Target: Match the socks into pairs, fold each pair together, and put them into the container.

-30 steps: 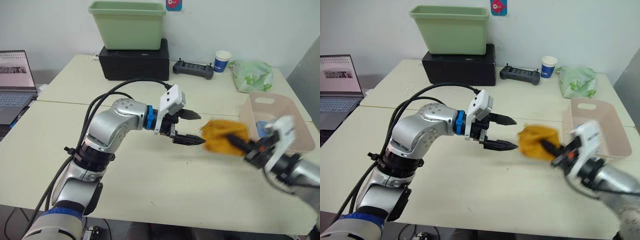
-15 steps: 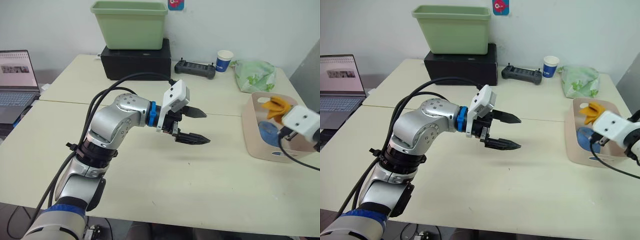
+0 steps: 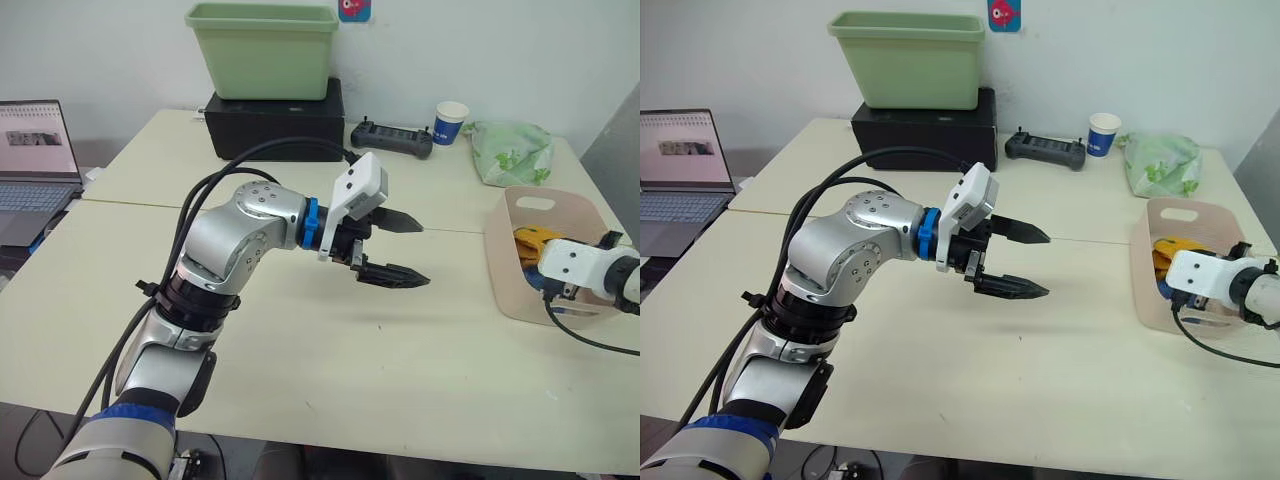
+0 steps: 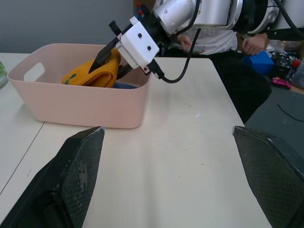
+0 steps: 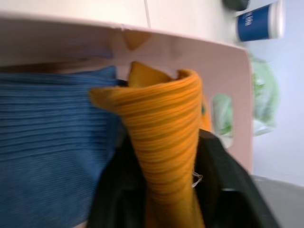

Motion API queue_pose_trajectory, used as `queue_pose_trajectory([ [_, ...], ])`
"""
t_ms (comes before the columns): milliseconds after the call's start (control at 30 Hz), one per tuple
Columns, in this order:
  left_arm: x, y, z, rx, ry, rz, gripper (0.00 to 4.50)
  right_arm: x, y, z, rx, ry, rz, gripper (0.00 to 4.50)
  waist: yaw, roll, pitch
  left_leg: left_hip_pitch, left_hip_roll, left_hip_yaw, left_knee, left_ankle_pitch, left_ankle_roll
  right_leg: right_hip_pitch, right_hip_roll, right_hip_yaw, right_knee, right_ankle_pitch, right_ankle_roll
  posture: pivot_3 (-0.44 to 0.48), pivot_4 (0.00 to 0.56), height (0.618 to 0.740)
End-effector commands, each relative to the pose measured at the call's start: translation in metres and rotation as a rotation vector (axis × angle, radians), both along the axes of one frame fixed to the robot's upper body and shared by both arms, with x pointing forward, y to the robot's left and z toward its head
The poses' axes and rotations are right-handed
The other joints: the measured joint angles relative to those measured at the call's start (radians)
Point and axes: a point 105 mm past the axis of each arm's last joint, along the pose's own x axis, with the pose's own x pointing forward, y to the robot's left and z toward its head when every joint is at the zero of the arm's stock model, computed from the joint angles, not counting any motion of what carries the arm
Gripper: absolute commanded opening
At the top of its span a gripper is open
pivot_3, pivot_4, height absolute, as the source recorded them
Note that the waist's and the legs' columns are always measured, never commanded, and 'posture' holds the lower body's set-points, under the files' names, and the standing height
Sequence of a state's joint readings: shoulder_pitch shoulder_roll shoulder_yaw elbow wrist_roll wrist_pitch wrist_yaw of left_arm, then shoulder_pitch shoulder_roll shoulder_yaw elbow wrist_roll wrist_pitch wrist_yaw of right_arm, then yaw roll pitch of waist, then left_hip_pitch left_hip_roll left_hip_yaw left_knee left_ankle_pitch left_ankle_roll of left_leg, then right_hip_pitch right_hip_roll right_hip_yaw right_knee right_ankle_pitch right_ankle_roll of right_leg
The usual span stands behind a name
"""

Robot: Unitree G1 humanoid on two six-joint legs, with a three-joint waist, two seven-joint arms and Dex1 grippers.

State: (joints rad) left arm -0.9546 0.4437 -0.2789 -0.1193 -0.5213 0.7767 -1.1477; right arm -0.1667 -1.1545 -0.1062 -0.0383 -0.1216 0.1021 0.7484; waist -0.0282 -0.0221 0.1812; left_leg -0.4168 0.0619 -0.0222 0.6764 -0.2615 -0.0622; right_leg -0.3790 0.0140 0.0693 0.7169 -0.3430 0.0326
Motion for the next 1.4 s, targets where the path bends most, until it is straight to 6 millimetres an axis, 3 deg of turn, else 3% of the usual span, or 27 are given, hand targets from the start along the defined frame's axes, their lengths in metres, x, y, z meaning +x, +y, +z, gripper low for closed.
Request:
queue_pose_trajectory([
  [33, -0.004, 0.000, 0.011, -0.020, -0.057, -0.016, 4.50, -0.004, -0.004, 0.039, 0.029, -0.054, -0.027, 2.71, -0.001, 0.000, 0.000, 0.000, 0.000, 0.000, 0.000, 0.000, 0.000, 0.000, 0.000, 0.000, 0.000, 0.000, 0.000, 0.000, 0.150, 0.696],
  [100, -0.003, 0.001, 0.011, -0.018, -0.061, -0.013, 4.50, -0.009, -0.004, 0.048, 0.063, -0.030, -0.026, 3.42, -0.001, 0.000, 0.000, 0.000, 0.000, 0.000, 0.000, 0.000, 0.000, 0.000, 0.000, 0.000, 0.000, 0.000, 0.000, 0.000, 0.150, 0.696],
  [333, 0.001, 0.003, 0.008, -0.006, -0.074, -0.003, 4.50, -0.035, 0.006, 0.071, 0.308, 0.101, -0.034, 3.42, -0.001, 0.000, 0.000, 0.000, 0.000, -0.001, 0.000, 0.000, 0.000, 0.002, 0.000, -0.001, 0.000, 0.000, 0.000, 0.000, 0.150, 0.696],
  [467, 0.001, 0.004, 0.007, -0.006, -0.075, -0.001, 4.50, -0.033, 0.005, 0.072, 0.378, 0.071, -0.068, 3.42, -0.001, 0.000, 0.000, 0.002, 0.000, -0.001, 0.001, 0.000, 0.000, 0.003, 0.000, -0.001, 0.000, 0.000, 0.000, 0.000, 0.150, 0.696],
  [667, 0.000, 0.006, 0.002, 0.002, -0.075, 0.007, 4.50, -0.003, -0.005, 0.077, 0.555, -0.103, -0.196, 3.42, -0.003, 0.001, 0.000, 0.002, 0.000, -0.001, 0.001, 0.000, 0.000, 0.003, 0.000, -0.001, 0.000, 0.000, 0.000, 0.000, 0.150, 0.696],
  [967, -0.005, 0.003, -0.002, -0.001, -0.068, 0.000, 4.50, 0.034, -0.002, 0.042, 0.567, -0.120, -0.306, 3.42, -0.001, 0.002, 0.000, 0.001, 0.000, -0.001, 0.001, 0.000, 0.000, 0.002, 0.000, -0.001, 0.000, 0.000, 0.000, 0.000, 0.150, 0.696],
  [1400, -0.004, 0.016, -0.008, 0.018, -0.060, 0.049, 4.50, 0.007, -0.007, 0.017, 0.438, 0.050, -0.332, 3.42, -0.005, 0.002, 0.000, 0.001, 0.000, -0.001, 0.001, 0.000, 0.001, 0.001, 0.000, -0.001, 0.000, 0.000, 0.000, 0.000, 0.150, 0.696],
])
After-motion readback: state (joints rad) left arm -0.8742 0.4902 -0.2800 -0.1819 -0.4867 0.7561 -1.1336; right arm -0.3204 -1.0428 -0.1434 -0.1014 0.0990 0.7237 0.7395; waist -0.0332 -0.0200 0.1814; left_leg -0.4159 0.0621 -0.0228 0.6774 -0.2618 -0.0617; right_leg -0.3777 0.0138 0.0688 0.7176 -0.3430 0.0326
